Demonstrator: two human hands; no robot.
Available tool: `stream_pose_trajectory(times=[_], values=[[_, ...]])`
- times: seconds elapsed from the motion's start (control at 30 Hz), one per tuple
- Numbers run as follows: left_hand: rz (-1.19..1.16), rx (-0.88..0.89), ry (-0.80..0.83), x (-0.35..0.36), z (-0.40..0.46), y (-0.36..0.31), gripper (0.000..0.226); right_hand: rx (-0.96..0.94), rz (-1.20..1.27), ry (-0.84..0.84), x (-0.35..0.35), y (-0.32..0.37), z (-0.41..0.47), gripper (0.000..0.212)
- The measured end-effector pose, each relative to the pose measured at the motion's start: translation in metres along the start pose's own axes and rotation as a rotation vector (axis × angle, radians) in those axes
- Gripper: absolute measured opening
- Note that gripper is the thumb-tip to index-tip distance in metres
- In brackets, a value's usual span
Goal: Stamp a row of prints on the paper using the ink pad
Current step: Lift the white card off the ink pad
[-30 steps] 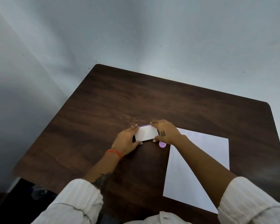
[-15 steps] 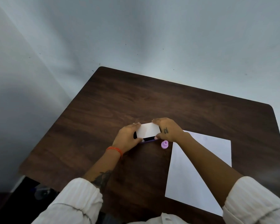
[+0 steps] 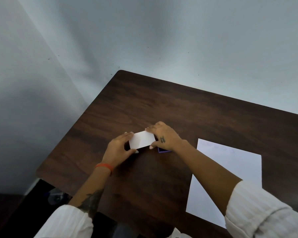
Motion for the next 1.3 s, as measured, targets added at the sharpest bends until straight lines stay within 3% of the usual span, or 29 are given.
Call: stream_pose_trajectory(times=[0.53, 0.8, 0.93, 1.17, 1.3], values=[[-0.018, -0.064, 0.108, 0.020, -0.009, 0.024, 0.076, 0.027, 0.117, 0.075, 0.039, 0.002, 0.001, 0.077], [-0.143, 0.098, -0.012, 0.008, 0.008, -0.052, 0.076, 0.149, 0.391, -0.336, -0.026, -0.032, -0.035, 0.066], [-0.223, 0.170, 0.013, 0.025, 0.007, -0.101, 0.073, 0.254, 0.506, -0.510, -0.042, -0.059, -0.079, 0.057], [-0.330, 0.099, 0.153, 0.081, -0.015, -0.136, 0.062, 0.412, 0.579, -0.586, -0.006, -0.082, -0.141, 0.046], [-0.335, 0.042, 0.186, 0.103, -0.022, -0.138, 0.049, 0.411, 0.582, -0.570, 0.019, -0.079, -0.149, 0.030]])
Point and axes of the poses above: each hand's wrist, its own z-axis towards the middle knuckle, its own x-axis out of the palm, y = z × x, the point moved 7 cm from there along z, towards the middle knuckle, and after that the axes turned 2 degrees about -x, right-handed, at the moved point
